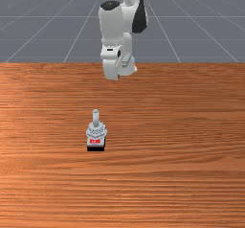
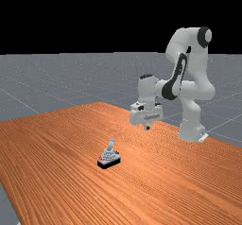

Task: Turn on the trigger

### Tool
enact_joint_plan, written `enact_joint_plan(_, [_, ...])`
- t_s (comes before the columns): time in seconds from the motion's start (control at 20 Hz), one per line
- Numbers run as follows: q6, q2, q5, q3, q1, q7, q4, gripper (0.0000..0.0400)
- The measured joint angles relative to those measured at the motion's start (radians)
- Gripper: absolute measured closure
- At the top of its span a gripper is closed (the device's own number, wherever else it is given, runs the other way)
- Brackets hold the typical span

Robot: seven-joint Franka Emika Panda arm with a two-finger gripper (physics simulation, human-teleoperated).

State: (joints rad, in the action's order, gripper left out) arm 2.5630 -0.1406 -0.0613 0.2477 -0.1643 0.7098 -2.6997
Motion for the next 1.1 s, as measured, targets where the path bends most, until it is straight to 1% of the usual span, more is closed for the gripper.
enact_joint_plan(0.05, [-0.007, 0.029, -0.012, 0.003, -0.006, 0.026, 0.034, 0.0400])
enact_joint_plan(0.1, [-0.028, 0.082, -0.032, 0.006, -0.014, 0.113, 0.099, 0.0400])
enact_joint_plan(0.25, [-0.078, 0.218, -0.076, -0.007, -0.010, 0.197, 0.276, 0.0400])
enact_joint_plan(0.35, [-0.100, 0.277, -0.093, -0.013, -0.006, 0.191, 0.357, 0.0400])
enact_joint_plan(0.4, [-0.002, 0.278, -0.130, -0.018, -0.007, 0.162, 0.335, 0.0400])
enact_joint_plan(0.45, [0.001, 0.298, -0.140, -0.021, -0.005, 0.168, 0.360, 0.0400])
enact_joint_plan(0.5, [-0.038, 0.315, -0.128, -0.018, -0.006, 0.156, 0.393, 0.0400])
enact_joint_plan(0.55, [-0.075, 0.339, -0.025, 0.007, -0.032, 0.059, 0.421, 0.0400])
enact_joint_plan(0.65, [-0.039, 0.372, -0.020, 0.013, -0.041, 0.050, 0.417, 0.0400])
enact_joint_plan(0.7, [-0.025, 0.387, -0.065, -0.001, -0.028, 0.091, 0.416, 0.0400])
enact_joint_plan(0.75, [-0.012, 0.400, -0.078, -0.005, -0.026, 0.102, 0.415, 0.0400])
enact_joint_plan(0.8, [-0.012, 0.406, -0.107, -0.016, -0.015, 0.129, 0.415, 0.0400])
enact_joint_plan(0.85, [-0.011, 0.407, -0.130, -0.013, -0.016, 0.088, 0.414, 0.0400])
enact_joint_plan(0.9, [-0.012, 0.408, -0.132, -0.011, -0.011, 0.095, 0.415, 0.0400])
enact_joint_plan(0.95, [-0.046, 0.413, -0.219, -0.048, 0.039, 0.249, 0.430, 0.0400])
enact_joint_plan(1.0, [-0.079, 0.420, -0.276, -0.061, 0.069, 0.313, 0.444, 0.0400])
enact_joint_plan(1.05, [-0.089, 0.423, -0.291, -0.063, 0.082, 0.336, 0.449, 0.0400])
enact_joint_plan(1.1, [-0.069, 0.423, -0.264, -0.054, 0.076, 0.309, 0.448, 0.0400])
